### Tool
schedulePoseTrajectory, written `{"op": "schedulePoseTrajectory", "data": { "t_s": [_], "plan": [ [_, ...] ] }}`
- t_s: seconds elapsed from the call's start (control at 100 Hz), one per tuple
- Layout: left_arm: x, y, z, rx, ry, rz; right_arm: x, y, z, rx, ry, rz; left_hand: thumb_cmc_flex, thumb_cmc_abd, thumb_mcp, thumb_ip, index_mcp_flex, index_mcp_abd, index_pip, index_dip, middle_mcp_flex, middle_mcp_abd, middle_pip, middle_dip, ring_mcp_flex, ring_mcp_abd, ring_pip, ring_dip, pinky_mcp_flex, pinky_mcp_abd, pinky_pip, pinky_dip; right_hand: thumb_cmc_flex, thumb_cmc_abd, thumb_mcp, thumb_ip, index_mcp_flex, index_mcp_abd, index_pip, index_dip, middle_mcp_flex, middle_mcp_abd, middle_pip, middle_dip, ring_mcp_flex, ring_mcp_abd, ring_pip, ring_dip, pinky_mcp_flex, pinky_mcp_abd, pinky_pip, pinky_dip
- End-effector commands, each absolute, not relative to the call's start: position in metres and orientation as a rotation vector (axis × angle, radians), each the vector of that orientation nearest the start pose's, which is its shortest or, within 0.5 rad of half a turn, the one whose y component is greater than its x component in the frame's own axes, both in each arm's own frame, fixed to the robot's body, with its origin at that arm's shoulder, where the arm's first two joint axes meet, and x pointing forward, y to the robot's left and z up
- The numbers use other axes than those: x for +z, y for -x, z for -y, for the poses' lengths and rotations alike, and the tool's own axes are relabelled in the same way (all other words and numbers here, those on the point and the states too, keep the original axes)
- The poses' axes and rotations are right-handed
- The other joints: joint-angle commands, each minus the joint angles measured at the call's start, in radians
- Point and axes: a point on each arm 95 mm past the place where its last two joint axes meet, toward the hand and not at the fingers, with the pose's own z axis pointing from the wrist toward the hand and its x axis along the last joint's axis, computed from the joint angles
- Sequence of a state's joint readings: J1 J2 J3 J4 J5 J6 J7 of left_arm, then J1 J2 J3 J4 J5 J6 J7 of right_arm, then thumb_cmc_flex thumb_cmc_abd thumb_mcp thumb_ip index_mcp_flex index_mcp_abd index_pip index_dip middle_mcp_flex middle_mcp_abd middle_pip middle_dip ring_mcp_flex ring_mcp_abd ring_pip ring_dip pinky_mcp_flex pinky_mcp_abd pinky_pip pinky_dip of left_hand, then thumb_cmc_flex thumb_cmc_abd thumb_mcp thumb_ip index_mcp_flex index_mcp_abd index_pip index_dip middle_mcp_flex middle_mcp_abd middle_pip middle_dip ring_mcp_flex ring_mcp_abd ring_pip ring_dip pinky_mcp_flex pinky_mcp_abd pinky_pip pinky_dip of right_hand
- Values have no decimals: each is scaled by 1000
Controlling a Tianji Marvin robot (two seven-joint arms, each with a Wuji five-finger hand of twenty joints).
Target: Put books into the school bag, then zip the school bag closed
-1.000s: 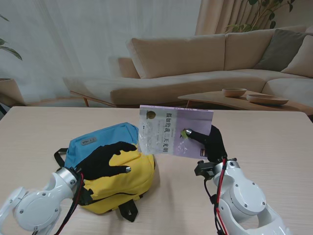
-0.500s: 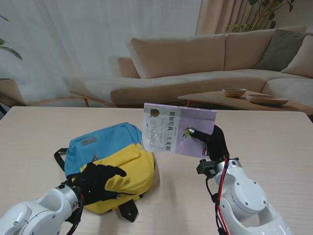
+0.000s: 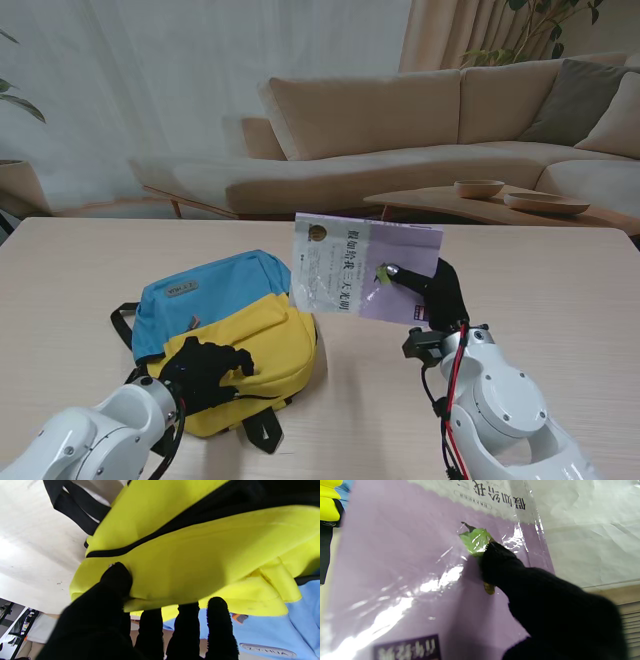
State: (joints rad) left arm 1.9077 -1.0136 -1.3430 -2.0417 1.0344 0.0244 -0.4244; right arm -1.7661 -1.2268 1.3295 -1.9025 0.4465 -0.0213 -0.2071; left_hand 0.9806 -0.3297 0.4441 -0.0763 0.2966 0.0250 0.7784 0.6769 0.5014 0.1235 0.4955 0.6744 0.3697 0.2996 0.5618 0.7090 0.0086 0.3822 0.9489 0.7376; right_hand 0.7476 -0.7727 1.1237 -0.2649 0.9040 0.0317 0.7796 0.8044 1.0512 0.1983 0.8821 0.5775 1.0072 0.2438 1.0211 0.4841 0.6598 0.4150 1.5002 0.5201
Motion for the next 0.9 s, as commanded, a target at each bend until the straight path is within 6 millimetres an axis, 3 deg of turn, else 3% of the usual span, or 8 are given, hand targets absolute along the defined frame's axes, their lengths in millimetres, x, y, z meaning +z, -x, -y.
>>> {"op": "schedulePoseTrajectory", "data": {
  "t_s": [0.0, 0.13, 0.28, 0.42, 0.52, 0.55, 0.89],
  "plan": [
    [-304, -302, 12, -1275, 1361, -1854, -267, -355, -20, -2076, 2026, -52, 115, 18, -67, 2, 44, -47, 87, 45, 78, -9, 12, 118, 47, 15, 56, 27, 14, 22, 77, -10, 108, 136, 77, 19, 164, -190, 199, 129, 27, -11, 68, 24, 77, -19, 74, 31, 6, 10, 42, 19],
    [-303, -305, 12, -1315, 1347, -1818, -267, -354, -19, -2046, 2026, -48, 219, 55, -171, 10, 146, -88, 156, 55, 269, -2, -86, 241, 141, 43, 123, 34, 66, 47, 149, -19, 108, 135, 77, 20, 160, -189, 197, 128, 28, -9, 67, 22, 76, -16, 73, 30, 6, 11, 43, 20],
    [-298, -309, 11, -1371, 1358, -1763, -266, -351, -18, -2003, 2029, -19, 253, 75, -203, 10, 257, -105, 207, 76, 383, 17, -28, 260, 229, 84, 199, 55, 116, 75, 215, -11, 108, 133, 78, 23, 159, -183, 191, 120, 28, -4, 63, 17, 79, -11, 71, 28, 7, 16, 42, 20],
    [-289, -314, 6, -1432, 1325, -1679, -264, -347, -18, -1943, 2051, 28, 248, 59, -191, 12, 284, -105, 220, 85, 411, 43, 62, 238, 276, 94, 257, 67, 153, 89, 263, -13, 109, 129, 82, 27, 157, -178, 188, 112, 32, 3, 61, 12, 85, -6, 71, 26, 15, 23, 44, 21],
    [-282, -317, 3, -1481, 1317, -1604, -264, -341, -18, -1886, 2074, 73, 231, 41, -144, 2, 294, -92, 224, 91, 417, 89, 143, 185, 308, 105, 294, 71, 175, 105, 290, -18, 109, 126, 85, 29, 156, -173, 187, 104, 34, 8, 59, 7, 90, 0, 67, 23, 23, 32, 43, 20],
    [-279, -319, 2, -1492, 1314, -1585, -265, -339, -19, -1868, 2080, 88, 230, 39, -140, 2, 295, -89, 227, 93, 421, 67, 152, 185, 315, 107, 300, 73, 181, 108, 296, -17, 109, 126, 86, 29, 154, -171, 186, 100, 36, 10, 59, 6, 92, 1, 67, 22, 24, 35, 42, 20],
    [-255, -334, -13, -1596, 1308, -1389, -277, -321, -32, -1695, 2191, 274, 238, 45, -127, -5, 259, -41, 258, 118, 410, 102, 240, 170, 331, 123, 375, 99, 209, 126, 330, 6, 111, 122, 100, 30, 143, -152, 192, 71, 43, 28, 58, -11, 109, 19, 60, 10, 52, 66, 43, 17]
  ]
}}
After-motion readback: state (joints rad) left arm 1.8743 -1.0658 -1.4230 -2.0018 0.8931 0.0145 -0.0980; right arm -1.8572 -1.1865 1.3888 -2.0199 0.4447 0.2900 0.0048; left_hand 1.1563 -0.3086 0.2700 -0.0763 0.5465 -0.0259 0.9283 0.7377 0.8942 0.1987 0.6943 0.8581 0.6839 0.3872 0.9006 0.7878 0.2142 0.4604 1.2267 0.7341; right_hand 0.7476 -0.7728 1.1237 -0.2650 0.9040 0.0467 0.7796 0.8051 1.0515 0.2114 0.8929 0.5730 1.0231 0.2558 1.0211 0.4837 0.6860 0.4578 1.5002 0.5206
